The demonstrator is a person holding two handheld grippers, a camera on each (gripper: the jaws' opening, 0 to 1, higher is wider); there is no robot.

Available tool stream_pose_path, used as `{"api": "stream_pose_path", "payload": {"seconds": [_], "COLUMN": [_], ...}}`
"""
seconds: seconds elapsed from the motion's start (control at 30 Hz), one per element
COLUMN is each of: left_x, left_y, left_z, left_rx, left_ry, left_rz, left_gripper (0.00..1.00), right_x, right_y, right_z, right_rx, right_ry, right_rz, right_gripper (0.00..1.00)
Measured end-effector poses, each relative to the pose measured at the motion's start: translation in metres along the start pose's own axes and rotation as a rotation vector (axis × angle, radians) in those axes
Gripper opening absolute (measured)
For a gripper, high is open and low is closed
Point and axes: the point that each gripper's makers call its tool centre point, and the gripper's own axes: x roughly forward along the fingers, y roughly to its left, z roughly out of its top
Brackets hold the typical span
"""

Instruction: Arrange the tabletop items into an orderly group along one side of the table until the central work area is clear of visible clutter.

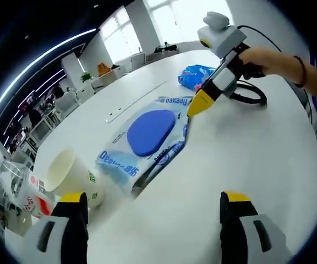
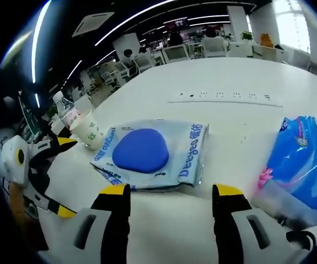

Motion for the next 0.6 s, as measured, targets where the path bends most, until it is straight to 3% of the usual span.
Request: {"api": "stream_pose_path", "payload": {"seconds": [0.27,0.37,0.6], "left_x": [-0.010,-0.018,-0.028], "left_y": [-0.004,-0.008,-0.035], "left_z": [0.005,0.012,0.035], "left_rx": [0.016,0.012,0.026], "left_ry": [-0.026,-0.067,-0.134], "left_rz": [0.016,0.022,-0.009], "left_gripper": [1.00,1.00,1.00], "right_x": [-0.002,-0.003,-0.021], "right_y": [0.005,0.007,0.011], "right_z": [-0.003,-0.007,-0.001], "right_rx": [-0.001,-0.015,-0.026], "right_ry": [0.004,0.017,-0.011], "right_rz": [0.030,0.045,0.070], "right_gripper": [0.58,0.57,0.57]}}
